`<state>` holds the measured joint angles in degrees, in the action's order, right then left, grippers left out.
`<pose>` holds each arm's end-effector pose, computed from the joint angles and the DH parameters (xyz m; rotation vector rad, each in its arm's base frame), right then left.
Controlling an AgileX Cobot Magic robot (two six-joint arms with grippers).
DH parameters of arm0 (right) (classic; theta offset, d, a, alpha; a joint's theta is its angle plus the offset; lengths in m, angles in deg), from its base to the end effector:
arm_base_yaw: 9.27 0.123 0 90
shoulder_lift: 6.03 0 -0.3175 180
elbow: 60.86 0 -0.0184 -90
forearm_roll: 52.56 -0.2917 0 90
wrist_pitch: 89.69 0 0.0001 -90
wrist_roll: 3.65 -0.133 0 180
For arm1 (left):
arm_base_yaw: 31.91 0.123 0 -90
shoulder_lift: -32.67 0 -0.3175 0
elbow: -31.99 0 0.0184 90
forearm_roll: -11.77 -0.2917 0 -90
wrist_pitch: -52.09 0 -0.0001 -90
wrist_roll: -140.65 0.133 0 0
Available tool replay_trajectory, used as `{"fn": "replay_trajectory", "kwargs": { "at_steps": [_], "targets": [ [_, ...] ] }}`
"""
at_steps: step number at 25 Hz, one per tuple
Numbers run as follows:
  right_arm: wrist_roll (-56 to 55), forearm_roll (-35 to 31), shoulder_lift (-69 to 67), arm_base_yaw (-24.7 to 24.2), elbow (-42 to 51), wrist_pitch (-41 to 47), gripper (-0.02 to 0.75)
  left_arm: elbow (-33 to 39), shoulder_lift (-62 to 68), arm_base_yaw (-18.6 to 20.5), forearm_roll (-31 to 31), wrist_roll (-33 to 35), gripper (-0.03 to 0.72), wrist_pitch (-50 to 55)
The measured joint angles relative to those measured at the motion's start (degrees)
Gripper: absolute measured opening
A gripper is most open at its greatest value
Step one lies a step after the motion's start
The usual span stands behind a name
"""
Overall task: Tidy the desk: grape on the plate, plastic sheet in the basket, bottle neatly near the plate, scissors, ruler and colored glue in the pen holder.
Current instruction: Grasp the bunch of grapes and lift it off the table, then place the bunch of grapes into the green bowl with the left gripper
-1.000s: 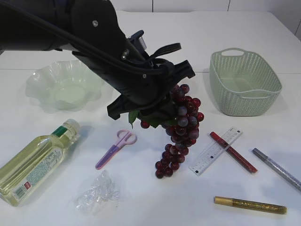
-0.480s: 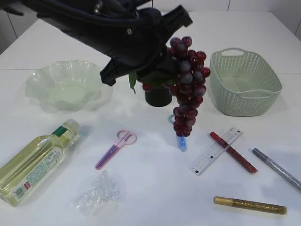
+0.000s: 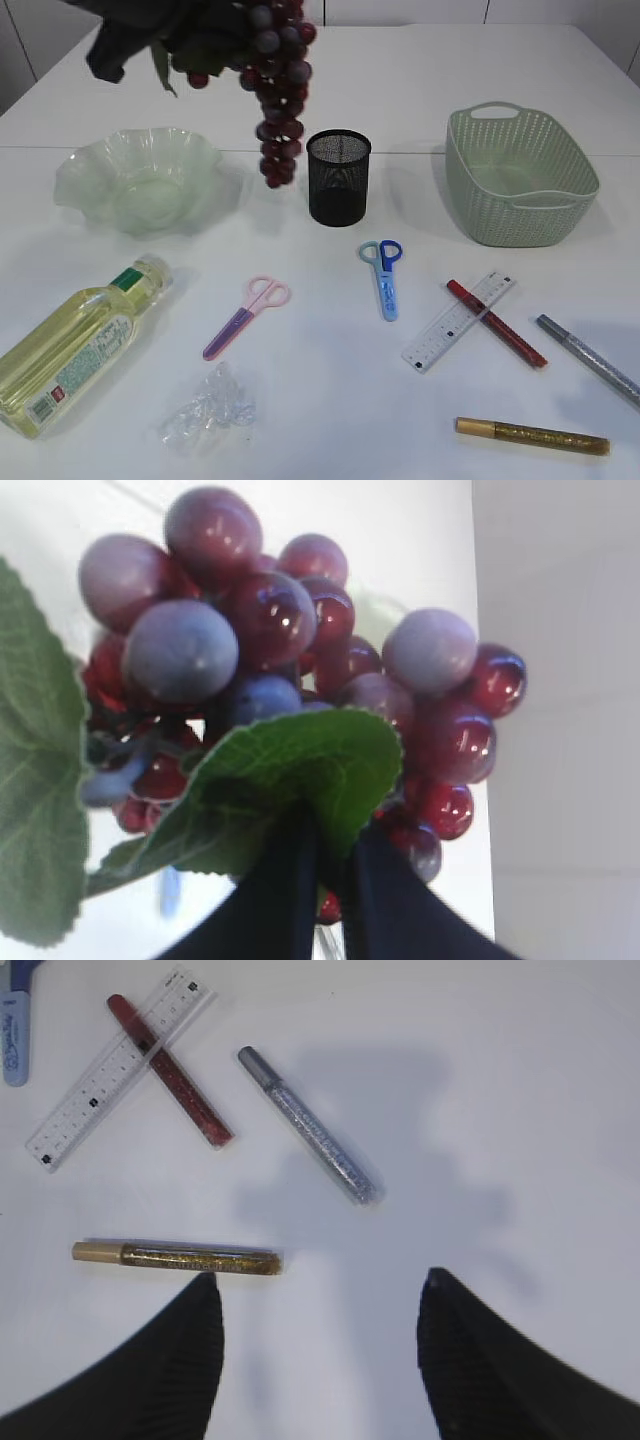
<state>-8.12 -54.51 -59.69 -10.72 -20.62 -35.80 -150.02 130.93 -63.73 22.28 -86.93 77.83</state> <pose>0.1750 -0.0008 0.2647 0.1488 2.5755 0.0626 0.3772 -0.2465 0.3542 -0.4506 2.2442 -0.9601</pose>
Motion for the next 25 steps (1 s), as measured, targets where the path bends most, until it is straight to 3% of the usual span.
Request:
{"fn": "replay_trajectory", "kwargs": {
  "at_steps": [7,12,17,25],
  "targets": [
    [0.0,0.08,0.0,0.0,-0.13,0.74,0.484,0.0,-0.39,12.36,-0.37,0.0,0.013,-2.94],
    [0.0,0.08,0.0,0.0,-0.13,0.96,0.484,0.0,1.42,18.26,-0.37,0.0,0.013,-8.22],
    [0.0,0.08,0.0,0.0,-0.13,1.9,0.484,0.0,7.0,20.83,-0.37,0.0,0.013,-11.22],
    [0.0,0.12,0.0,0.0,-0.13,2.45,0.484,0.0,17.0,21.09,-0.37,0.0,0.013,-18.66]
  ]
}}
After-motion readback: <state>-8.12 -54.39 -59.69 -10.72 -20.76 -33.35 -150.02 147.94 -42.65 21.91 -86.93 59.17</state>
